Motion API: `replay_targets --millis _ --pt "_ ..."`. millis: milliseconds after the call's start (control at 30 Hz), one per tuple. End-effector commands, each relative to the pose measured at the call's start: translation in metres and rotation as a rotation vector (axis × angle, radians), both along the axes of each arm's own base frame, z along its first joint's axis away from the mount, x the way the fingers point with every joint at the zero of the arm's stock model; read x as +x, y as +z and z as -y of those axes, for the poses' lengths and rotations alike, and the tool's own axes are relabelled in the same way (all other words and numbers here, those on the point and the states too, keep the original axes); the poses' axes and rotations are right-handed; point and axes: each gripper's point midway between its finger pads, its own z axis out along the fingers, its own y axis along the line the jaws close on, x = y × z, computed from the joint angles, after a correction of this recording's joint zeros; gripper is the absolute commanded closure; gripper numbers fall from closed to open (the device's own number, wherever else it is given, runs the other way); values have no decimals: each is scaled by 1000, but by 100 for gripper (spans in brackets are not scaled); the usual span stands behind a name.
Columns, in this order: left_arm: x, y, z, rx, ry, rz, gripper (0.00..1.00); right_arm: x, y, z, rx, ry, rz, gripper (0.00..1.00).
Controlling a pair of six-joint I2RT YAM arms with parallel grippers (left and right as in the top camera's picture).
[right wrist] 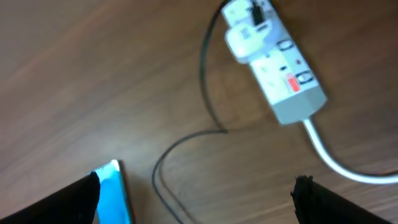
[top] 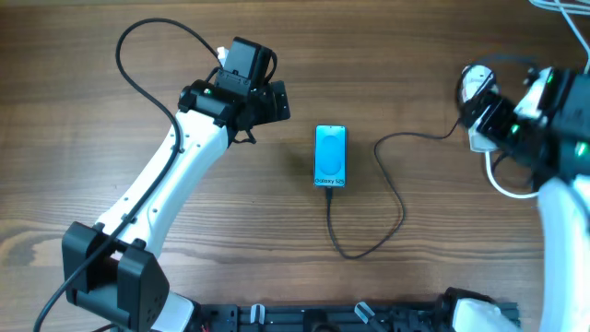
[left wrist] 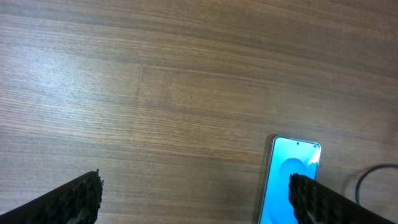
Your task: Plug charger to phone and switch on socket
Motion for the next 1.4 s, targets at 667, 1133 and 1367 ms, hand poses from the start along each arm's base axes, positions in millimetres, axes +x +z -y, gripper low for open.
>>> replay_targets --millis 667,1133,1367 --pt "1 -2 -1 14 1 2 0 -138 4 -42 229 -196 146 0" --pt "1 -2 -1 14 1 2 0 -147 -1 -32 196 -255 127 0" --pt "1 -2 -1 13 1 2 0 -126 47 -50 -127 181 389 0"
